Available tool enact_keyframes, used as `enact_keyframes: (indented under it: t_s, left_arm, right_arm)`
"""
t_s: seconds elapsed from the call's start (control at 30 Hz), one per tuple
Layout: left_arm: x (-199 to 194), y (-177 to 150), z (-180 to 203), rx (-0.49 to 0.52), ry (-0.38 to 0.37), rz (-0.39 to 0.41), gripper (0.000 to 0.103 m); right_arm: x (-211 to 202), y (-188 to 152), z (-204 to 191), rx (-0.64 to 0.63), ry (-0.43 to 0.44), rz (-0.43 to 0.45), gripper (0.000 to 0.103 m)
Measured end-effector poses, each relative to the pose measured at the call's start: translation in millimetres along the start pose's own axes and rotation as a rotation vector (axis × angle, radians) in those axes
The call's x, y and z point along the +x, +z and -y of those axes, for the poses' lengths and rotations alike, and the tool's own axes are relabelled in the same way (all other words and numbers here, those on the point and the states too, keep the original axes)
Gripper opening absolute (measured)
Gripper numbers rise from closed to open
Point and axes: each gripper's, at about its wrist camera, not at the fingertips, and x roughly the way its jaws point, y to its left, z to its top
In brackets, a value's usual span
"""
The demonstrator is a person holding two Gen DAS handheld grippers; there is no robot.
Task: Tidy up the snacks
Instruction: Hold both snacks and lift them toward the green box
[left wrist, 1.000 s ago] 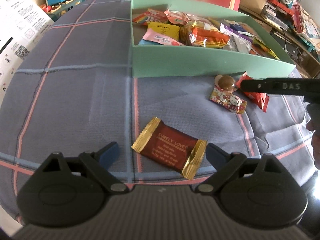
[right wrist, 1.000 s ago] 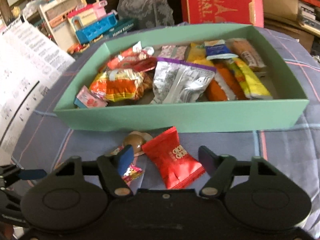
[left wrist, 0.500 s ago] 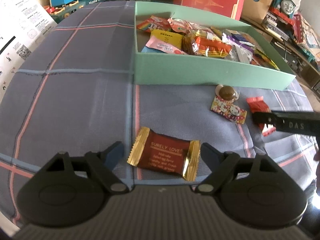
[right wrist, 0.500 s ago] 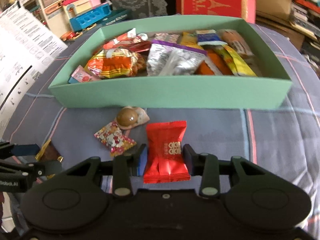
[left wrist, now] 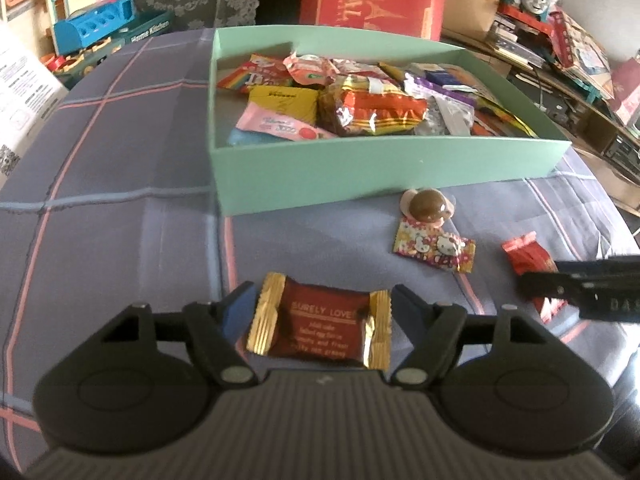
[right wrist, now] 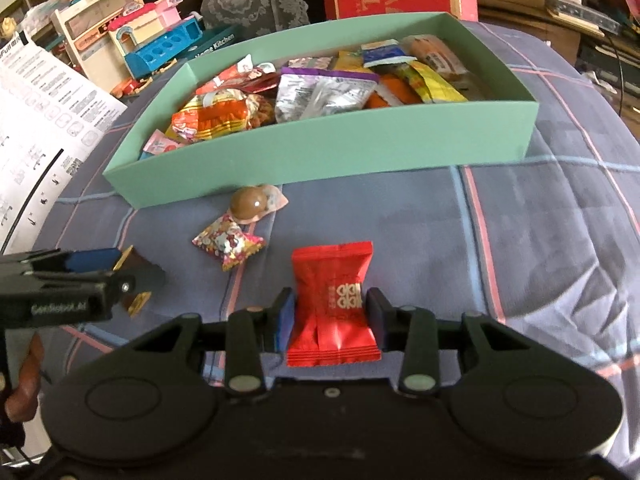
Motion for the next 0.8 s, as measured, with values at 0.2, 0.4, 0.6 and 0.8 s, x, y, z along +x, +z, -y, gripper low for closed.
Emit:
enact_keyframes:
  t_s: [0.2,0.4,0.6,0.8]
  left_arm:
    - [-8,2,-1,-0.087,-0.002,-0.013,0.080]
    - [-15,-1,-13,-0.224,0.022,-0.017,0.082]
    - [-11,5,-15,-0.311,0.048,-0.037,0.082]
    - [1,9,5,-0.279,0.111,-0.068,0.080]
  right_arm:
    - [-1,-1,0,-0.001,0.001,0.008,0.038]
    - [-4,-7,4,0.017,0.013,0.021,0.038]
    - [-9,-12,11,0.035,0.042,0.033,0.038]
    - [-12,-15,15,0.051,0.061,0.037,0.038]
